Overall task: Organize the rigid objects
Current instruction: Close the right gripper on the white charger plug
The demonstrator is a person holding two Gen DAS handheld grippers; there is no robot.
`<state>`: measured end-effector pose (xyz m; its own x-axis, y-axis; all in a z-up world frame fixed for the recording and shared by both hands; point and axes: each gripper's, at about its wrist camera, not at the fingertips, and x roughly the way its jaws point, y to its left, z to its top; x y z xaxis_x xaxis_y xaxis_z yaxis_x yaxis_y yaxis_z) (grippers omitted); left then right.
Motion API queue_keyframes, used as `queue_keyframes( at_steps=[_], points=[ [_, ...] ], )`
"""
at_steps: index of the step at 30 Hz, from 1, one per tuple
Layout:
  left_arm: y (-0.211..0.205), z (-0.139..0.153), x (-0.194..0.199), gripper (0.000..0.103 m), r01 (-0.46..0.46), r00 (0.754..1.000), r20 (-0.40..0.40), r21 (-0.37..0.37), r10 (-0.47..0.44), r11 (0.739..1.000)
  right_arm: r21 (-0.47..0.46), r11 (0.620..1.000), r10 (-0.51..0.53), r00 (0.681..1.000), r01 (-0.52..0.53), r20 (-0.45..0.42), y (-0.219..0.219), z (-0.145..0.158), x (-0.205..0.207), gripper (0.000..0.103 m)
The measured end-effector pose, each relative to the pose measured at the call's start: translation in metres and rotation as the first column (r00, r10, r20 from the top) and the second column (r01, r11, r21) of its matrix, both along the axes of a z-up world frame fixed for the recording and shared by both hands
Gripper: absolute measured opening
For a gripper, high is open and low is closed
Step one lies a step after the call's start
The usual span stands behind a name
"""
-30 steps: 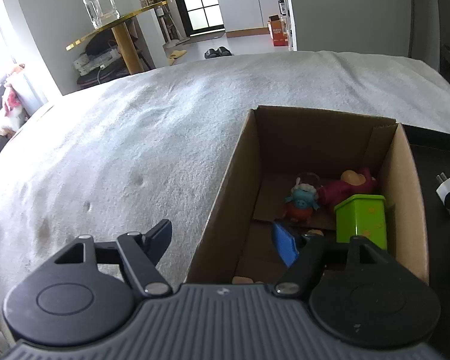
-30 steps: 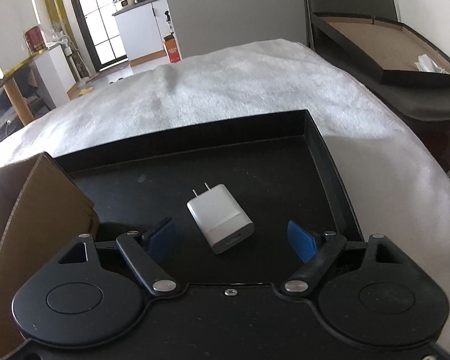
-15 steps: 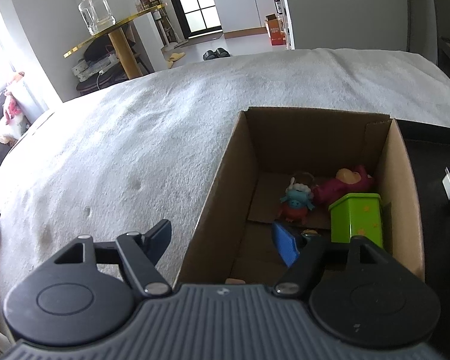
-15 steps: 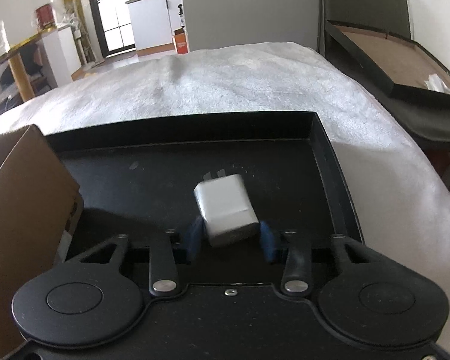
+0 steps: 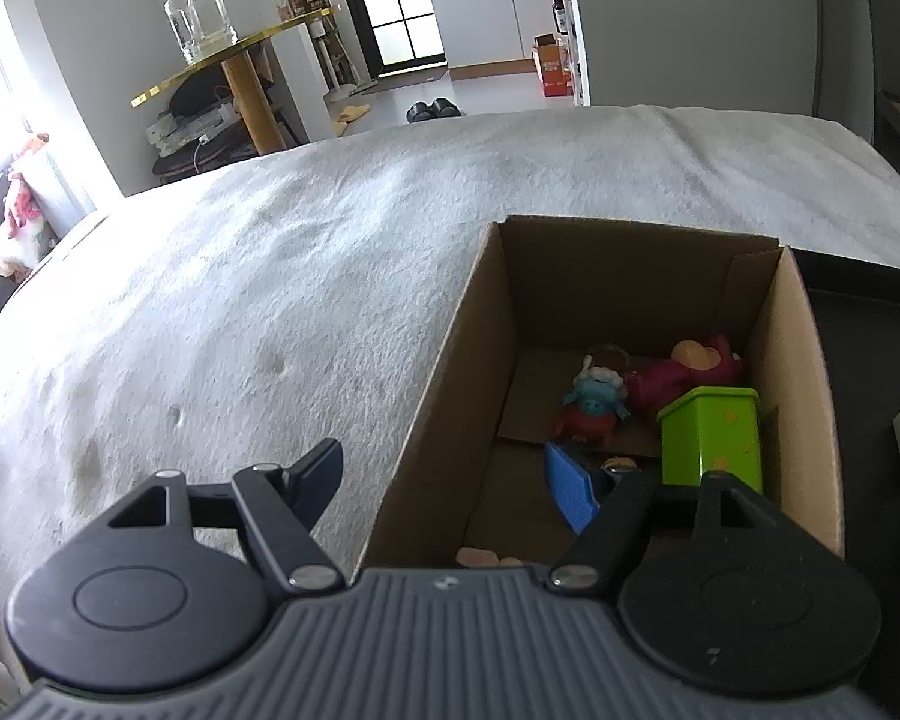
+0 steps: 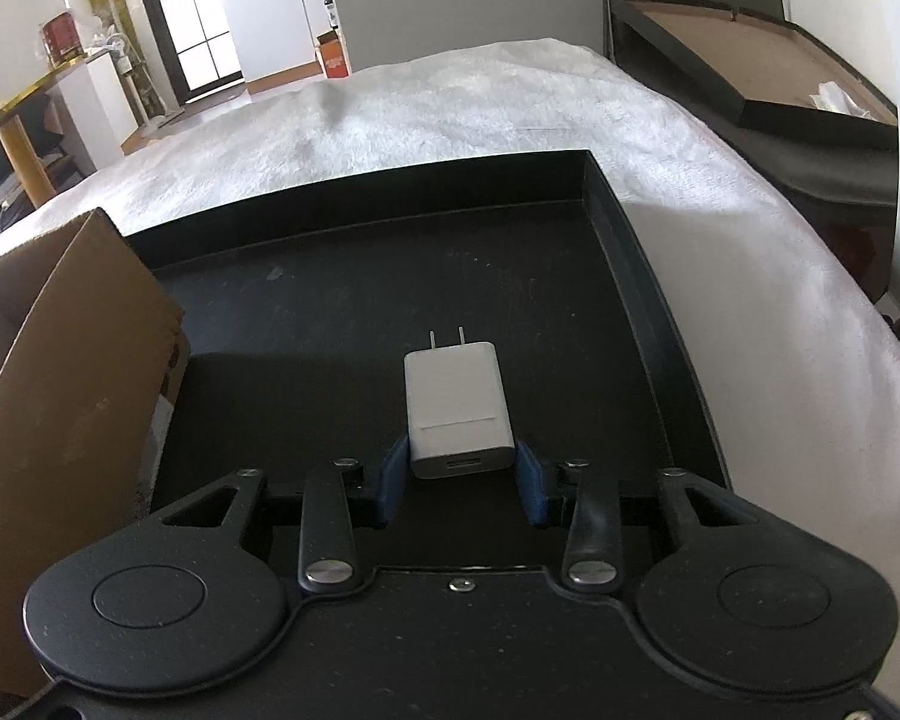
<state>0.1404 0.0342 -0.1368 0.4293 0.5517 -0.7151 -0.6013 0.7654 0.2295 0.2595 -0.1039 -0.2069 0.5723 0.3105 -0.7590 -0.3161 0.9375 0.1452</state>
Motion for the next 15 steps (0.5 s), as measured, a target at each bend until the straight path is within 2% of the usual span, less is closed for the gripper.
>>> queue_keyframes(
  at_steps=[2,8,14,15],
  points=[
    [0.002,0.002,-0.001,0.073,-0.009,1.000,0.008,-0.002,0.009,1.000,-0.010,1.000,0.012,1.000,-0.012,0.014,0.003,-0.002,0.000,0.055],
    [0.005,-0.004,0.002,0.073,-0.008,1.000,-0.002,-0.018,0.008,1.000,-0.047,0.999,0.021,0.999,-0.019,0.044,0.009,-0.004,0.010,0.059],
    [0.006,-0.005,0.001,0.073,-0.003,1.000,0.000,-0.021,0.003,1.000,-0.079,0.997,0.017,0.998,-0.012,0.053,0.011,-0.006,0.017,0.058],
    [0.005,-0.005,0.001,0.073,-0.002,1.000,0.001,-0.022,0.002,1.000,-0.078,0.997,0.014,0.998,-0.010,0.054,0.011,-0.005,0.018,0.052]
  ],
)
